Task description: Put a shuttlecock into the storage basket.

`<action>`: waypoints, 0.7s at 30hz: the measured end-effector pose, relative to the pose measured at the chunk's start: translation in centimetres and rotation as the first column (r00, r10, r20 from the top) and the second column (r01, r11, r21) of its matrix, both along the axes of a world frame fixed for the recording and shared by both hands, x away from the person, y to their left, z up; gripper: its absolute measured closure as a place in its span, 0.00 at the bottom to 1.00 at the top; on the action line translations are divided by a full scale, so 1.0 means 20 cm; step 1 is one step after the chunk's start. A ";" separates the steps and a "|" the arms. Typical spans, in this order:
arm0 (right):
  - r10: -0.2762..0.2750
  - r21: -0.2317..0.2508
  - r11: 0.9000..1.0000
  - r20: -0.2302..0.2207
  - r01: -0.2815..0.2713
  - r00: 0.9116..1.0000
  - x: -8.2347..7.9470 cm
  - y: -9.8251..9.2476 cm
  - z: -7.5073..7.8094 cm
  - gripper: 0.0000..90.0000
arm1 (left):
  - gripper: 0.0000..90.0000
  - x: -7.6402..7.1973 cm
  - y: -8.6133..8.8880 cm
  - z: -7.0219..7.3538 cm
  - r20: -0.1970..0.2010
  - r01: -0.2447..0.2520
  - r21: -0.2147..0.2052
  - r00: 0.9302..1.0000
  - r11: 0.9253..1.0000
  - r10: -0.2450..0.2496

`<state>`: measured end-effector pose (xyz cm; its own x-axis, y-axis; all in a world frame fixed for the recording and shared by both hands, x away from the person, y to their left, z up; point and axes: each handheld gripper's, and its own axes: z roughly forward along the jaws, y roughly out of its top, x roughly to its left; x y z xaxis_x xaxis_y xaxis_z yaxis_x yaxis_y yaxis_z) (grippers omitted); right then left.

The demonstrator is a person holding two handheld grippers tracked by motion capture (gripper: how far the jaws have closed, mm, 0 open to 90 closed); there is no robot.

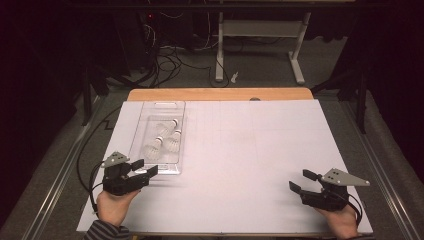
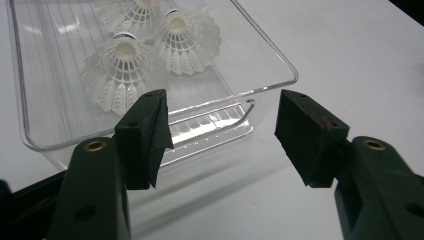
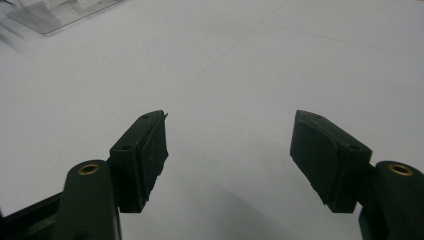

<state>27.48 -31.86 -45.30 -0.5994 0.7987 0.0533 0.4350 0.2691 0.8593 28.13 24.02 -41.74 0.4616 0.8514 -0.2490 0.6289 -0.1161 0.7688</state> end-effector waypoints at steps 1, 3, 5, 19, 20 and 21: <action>0.000 0.000 1.000 0.000 0.000 1.000 0.00 0.00 0.00 0.35 | 0.43 0.00 0.00 0.00 0.001 0.000 0.001 1.000 1.000 0.000; 0.000 0.000 1.000 0.000 0.000 1.000 0.00 0.00 0.00 0.35 | 0.43 0.00 0.00 -0.01 0.003 -0.001 0.000 1.000 1.000 0.001; 0.000 0.000 1.000 0.000 0.000 1.000 0.00 0.00 0.00 0.35 | 0.43 0.00 0.00 -0.01 0.004 -0.002 0.001 1.000 1.000 0.002; 0.000 0.000 1.000 0.000 0.000 1.000 0.00 0.00 0.00 0.35 | 0.43 -0.01 -0.01 -0.03 0.013 0.002 -0.001 1.000 1.000 -0.002; 0.000 0.000 1.000 0.000 0.000 1.000 0.00 0.00 0.00 0.35 | 0.43 -0.01 -0.01 -0.04 0.014 0.000 -0.002 1.000 1.000 0.000; 0.001 0.000 1.000 0.000 -0.001 1.000 0.00 0.00 0.00 0.35 | 0.43 -0.01 -0.01 -0.04 0.015 -0.001 -0.004 1.000 1.000 0.001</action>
<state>27.47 -31.86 -45.30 -0.5999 0.7983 0.0529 0.4346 0.2696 0.8593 27.89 23.79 -42.49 0.4646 0.8509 -0.2453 0.6176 -0.1128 0.7784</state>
